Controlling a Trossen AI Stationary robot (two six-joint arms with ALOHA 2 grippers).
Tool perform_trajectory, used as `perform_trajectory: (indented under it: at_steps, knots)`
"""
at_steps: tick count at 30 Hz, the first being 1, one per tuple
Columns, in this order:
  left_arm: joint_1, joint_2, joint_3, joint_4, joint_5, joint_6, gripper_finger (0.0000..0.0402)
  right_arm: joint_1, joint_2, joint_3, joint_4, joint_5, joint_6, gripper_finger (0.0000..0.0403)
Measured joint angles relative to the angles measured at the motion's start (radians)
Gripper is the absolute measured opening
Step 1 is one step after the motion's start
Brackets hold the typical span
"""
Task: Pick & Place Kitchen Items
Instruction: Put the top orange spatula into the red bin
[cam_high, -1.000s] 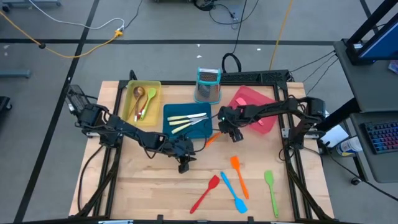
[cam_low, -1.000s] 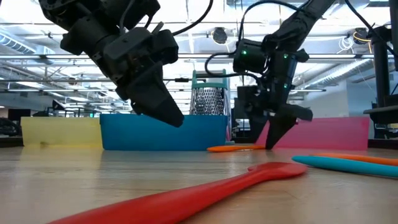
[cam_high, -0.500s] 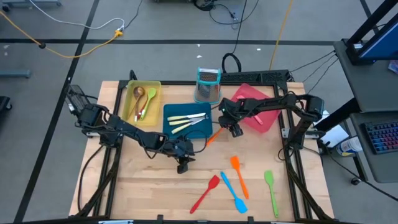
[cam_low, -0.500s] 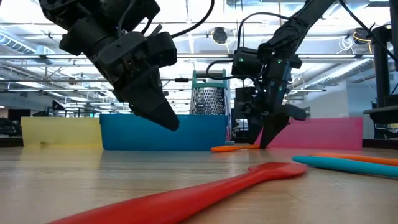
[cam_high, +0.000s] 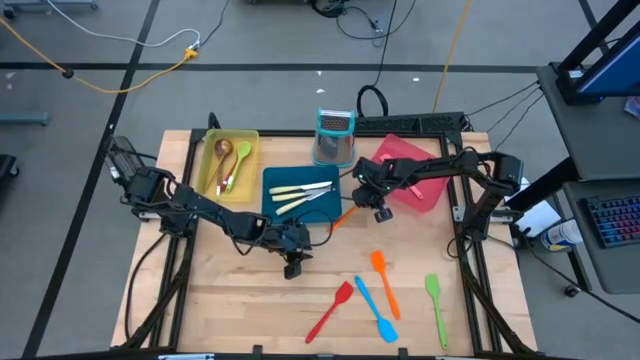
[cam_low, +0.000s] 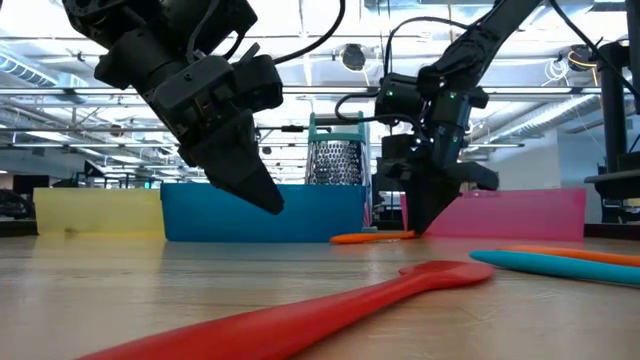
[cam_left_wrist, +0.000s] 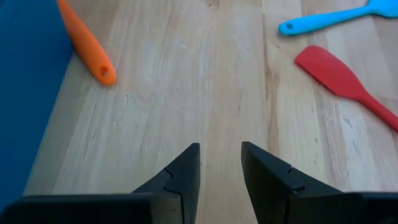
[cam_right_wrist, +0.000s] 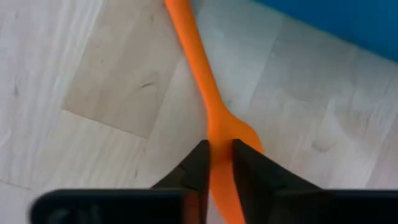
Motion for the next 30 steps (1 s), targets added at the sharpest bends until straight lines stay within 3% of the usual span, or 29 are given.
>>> perform_trajectory:
  at_steps: [4,16,21,30]
  knots:
    - [0.000,0.000,0.000,0.000,0.000,0.000,0.0120,0.010,-0.001,0.000,0.016,0.000,-0.001,0.0007]
    - [0.000,0.000,0.000,-0.003,0.000,-0.003,0.0120,0.036,-0.099,-0.005,0.033,0.024,0.072,0.0000]
    - [0.000,0.000,0.000,-0.003,0.000,-0.007,0.0120,0.046,-0.147,-0.005,0.022,0.084,0.085,0.0000]
    - [0.000,0.000,0.000,-0.003,0.000,-0.010,0.0120,0.127,-0.186,-0.004,0.013,0.093,0.131,0.0000]
